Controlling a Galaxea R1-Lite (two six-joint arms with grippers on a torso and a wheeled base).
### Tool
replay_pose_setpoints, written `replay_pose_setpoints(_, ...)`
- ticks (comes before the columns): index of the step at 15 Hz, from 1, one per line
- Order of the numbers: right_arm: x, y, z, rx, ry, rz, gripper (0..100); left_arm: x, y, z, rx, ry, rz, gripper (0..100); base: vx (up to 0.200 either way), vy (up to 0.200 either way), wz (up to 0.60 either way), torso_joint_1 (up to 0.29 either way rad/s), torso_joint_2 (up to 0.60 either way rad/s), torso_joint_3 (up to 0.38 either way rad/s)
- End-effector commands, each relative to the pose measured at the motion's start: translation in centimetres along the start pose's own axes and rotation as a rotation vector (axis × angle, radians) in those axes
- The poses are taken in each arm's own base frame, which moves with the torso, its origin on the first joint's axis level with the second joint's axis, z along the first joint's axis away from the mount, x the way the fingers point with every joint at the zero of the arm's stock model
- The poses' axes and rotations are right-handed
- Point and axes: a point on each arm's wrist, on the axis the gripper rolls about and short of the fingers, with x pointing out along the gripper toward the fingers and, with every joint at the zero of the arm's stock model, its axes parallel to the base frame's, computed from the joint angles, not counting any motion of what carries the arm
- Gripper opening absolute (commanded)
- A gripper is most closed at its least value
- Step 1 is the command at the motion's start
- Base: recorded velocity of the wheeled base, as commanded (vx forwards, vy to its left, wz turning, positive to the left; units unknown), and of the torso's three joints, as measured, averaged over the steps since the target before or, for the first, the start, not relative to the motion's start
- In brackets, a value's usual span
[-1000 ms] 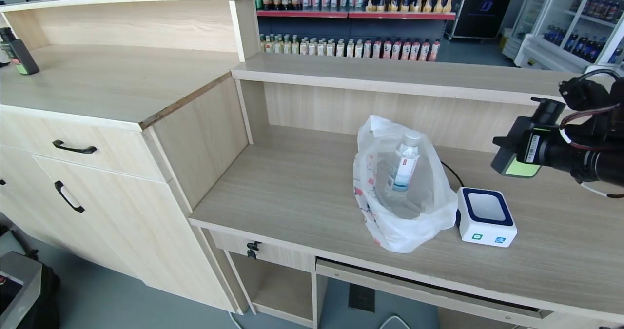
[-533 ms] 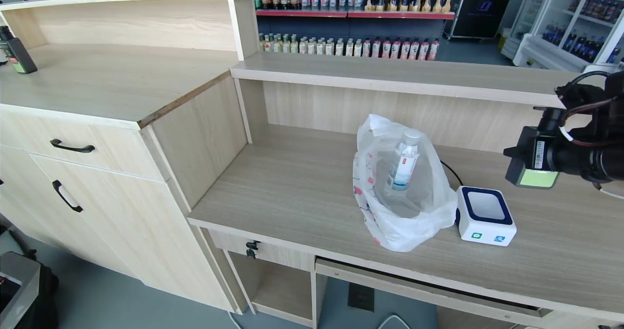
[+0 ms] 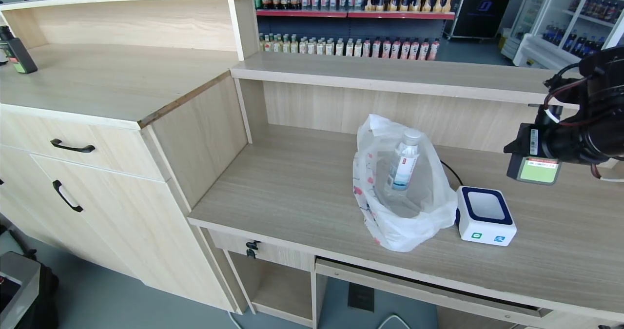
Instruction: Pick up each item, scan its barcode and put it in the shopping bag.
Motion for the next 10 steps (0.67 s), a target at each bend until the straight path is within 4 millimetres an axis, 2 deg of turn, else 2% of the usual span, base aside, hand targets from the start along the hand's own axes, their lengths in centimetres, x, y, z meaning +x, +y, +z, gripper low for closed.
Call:
replay_pose_setpoints(1, 2.0, 0.6, -0.6, -0.016, 0.067, 0.002, 0, 0.0, 0.0, 0.0, 0.0, 0.0, 0.001, 100, 0.0, 0.0, 0.0, 0.0, 0.0, 0.0)
replay_pose_setpoints(4, 3.3, 0.9, -1.2, -0.026, 0.109, 0.003, 0, 0.0, 0.0, 0.0, 0.0, 0.0, 0.001, 100, 0.0, 0.0, 0.0, 0.0, 0.0, 0.0)
replay_pose_setpoints(10, 3.5, 3.1, -2.2, -0.047, 0.153, 0.045, 0, 0.0, 0.0, 0.0, 0.0, 0.0, 0.001, 100, 0.0, 0.0, 0.0, 0.0, 0.0, 0.0)
